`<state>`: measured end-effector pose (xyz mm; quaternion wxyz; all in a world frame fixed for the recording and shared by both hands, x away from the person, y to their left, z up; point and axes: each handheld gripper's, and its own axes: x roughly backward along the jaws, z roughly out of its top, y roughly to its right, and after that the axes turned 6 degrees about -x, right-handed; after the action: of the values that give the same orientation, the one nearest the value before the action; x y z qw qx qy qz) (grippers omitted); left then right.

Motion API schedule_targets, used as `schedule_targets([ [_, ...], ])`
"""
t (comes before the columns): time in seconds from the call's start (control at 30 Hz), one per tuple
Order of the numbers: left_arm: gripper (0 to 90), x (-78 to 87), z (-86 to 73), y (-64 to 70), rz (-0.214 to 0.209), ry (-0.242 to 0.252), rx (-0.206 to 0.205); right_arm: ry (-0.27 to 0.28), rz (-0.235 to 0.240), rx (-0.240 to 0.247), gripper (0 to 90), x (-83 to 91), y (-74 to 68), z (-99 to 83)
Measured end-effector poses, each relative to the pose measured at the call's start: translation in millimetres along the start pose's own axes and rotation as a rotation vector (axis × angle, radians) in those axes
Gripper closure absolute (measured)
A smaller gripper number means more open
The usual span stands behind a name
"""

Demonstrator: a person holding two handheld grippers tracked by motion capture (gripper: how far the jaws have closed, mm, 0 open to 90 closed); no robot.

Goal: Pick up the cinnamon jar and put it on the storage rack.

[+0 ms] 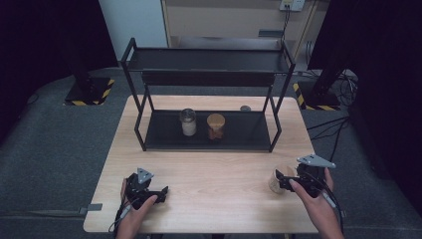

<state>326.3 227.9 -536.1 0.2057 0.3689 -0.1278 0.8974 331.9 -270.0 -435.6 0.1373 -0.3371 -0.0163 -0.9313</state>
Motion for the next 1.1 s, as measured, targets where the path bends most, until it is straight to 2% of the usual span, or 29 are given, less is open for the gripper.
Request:
schedule_targets([
  [0.53, 0.0, 0.0, 0.0, 0.0, 0.000, 0.000, 0.000, -0.019, 0.002, -0.023, 3.0, -1.2, 3.8, -15.9],
  [1.1, 0.0, 0.0, 0.0, 0.0, 0.000, 0.000, 0.000, -0.042, 0.017, -0.037, 3.1, -3.2, 1.8, -33.2],
])
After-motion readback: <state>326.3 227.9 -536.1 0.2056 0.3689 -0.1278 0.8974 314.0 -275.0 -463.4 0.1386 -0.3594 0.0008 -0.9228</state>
